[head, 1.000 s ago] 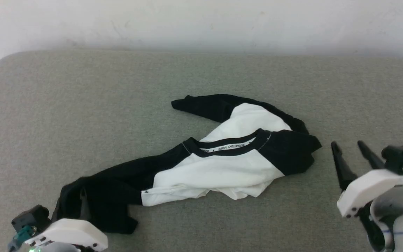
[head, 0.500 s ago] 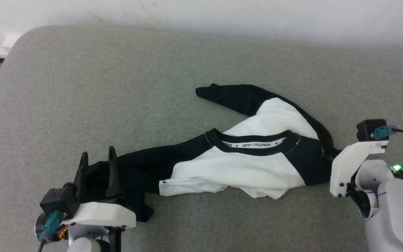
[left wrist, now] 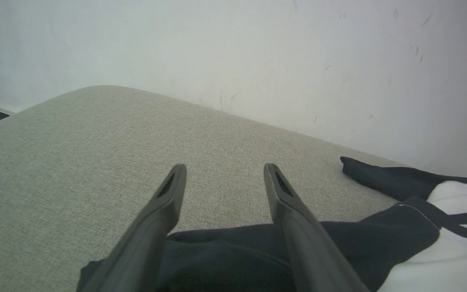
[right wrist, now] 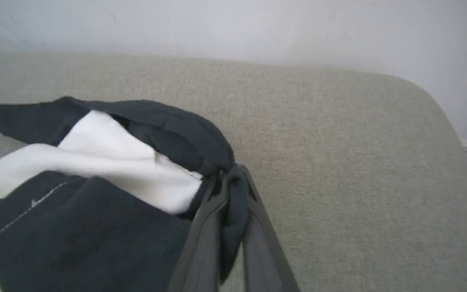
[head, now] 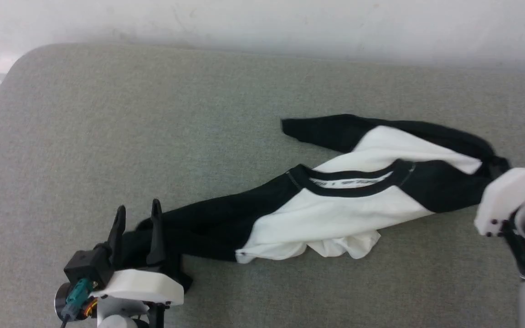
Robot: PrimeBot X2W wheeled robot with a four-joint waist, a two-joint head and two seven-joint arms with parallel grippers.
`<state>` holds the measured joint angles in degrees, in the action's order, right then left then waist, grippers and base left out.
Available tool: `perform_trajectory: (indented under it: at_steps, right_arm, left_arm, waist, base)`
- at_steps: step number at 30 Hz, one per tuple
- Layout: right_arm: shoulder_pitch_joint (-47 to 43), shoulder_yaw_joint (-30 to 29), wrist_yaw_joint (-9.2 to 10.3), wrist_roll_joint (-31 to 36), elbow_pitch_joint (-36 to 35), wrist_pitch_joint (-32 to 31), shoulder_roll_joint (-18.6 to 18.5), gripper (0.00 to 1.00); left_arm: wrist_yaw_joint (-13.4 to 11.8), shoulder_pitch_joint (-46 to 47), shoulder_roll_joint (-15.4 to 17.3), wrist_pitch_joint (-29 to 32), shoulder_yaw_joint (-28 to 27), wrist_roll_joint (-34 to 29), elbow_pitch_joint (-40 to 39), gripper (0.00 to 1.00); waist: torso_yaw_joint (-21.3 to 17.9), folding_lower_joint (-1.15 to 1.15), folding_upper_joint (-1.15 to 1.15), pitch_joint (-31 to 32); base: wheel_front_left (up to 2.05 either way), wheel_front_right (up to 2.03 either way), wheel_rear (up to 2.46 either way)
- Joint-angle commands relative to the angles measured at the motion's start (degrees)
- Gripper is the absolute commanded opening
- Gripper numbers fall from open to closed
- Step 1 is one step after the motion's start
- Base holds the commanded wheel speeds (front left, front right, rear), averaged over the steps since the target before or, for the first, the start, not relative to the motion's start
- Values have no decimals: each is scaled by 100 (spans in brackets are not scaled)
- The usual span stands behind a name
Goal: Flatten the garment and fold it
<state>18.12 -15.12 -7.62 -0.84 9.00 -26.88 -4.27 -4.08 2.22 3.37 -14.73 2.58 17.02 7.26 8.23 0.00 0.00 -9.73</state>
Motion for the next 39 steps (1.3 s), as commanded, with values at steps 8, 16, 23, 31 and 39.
perform_trajectory:
  at_steps: [8,16,23,31,39]
  right_arm:
    - [-1083,-1218,13,520,-1339,-32,123,0]
    - [-2124,-1254,13,-384,-946,-831,137,44]
    - [-2178,-504,13,-647,-947,176,138,100]
    - [-2076,74,13,-630,-915,947,138,100]
    - [-1949,383,13,-747,-952,1034,139,100]
  left_arm:
    - [76,-168,-30,-27,42,-124,118,100]
    - [185,-90,0,-24,200,-212,183,100]
    - [515,326,104,429,753,-439,260,100]
    - [905,796,516,2345,1497,-757,671,100]
    - [922,1269,648,3630,1694,-828,961,100]
  waist:
    - [-465,0,0,375]
    - [-759,0,0,422]
    - [-965,0,0,356]
    - [-1172,0,0,266]
    - [-1240,0,0,58]
  base:
    - [0,0,0]
    - [0,0,0]
    - [0,0,0]
    - [0,0,0]
    - [0,0,0]
